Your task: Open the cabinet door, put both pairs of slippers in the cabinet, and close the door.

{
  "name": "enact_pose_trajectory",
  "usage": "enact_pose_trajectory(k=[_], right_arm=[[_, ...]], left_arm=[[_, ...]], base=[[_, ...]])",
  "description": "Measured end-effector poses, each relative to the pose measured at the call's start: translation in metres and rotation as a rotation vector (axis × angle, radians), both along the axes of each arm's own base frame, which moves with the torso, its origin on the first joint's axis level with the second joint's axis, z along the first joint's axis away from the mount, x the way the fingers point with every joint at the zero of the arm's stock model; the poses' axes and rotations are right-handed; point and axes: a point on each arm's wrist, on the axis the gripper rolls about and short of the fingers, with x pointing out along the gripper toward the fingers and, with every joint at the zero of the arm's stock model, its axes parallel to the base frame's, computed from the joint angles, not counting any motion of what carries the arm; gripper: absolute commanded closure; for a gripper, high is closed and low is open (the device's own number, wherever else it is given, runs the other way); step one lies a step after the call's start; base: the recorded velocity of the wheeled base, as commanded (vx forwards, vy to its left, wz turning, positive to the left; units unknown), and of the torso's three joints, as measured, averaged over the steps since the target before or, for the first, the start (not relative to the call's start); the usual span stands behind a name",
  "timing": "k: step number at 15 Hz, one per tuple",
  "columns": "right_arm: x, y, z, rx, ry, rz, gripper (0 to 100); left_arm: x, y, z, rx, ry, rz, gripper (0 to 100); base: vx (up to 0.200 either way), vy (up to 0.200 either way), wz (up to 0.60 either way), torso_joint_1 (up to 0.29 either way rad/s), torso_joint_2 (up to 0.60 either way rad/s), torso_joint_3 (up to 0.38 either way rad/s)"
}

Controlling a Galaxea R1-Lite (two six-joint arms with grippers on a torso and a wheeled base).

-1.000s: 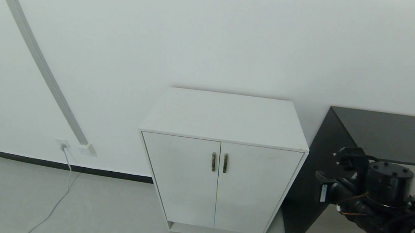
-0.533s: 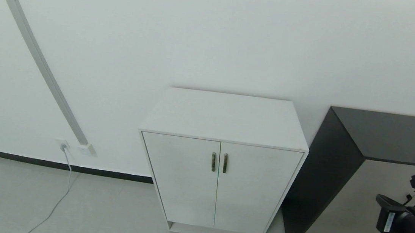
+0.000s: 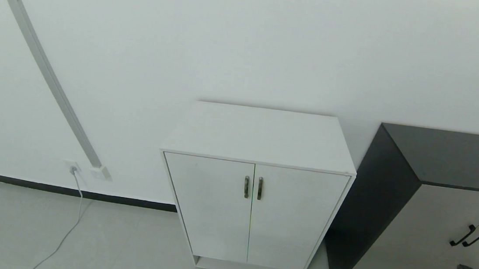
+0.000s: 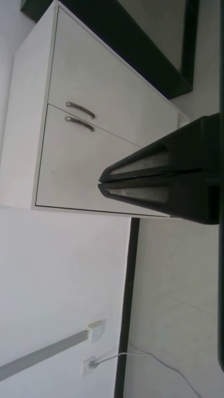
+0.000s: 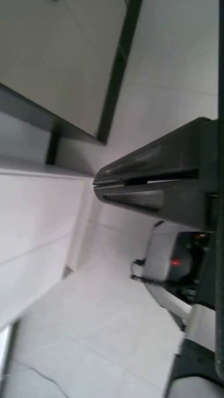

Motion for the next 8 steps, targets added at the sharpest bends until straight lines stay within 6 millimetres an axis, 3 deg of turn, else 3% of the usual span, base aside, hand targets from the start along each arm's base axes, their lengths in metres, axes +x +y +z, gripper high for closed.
enact_pose_trajectory(k=[8], right_arm=[[-0.073, -0.004, -0.020, 0.030, 0.159, 0.076, 100]], left_arm=[[0.000, 0.000, 0.000, 0.000, 0.000, -0.001, 100]], base=[[0.000, 0.000, 0.00, 0.000, 0.00, 0.000]])
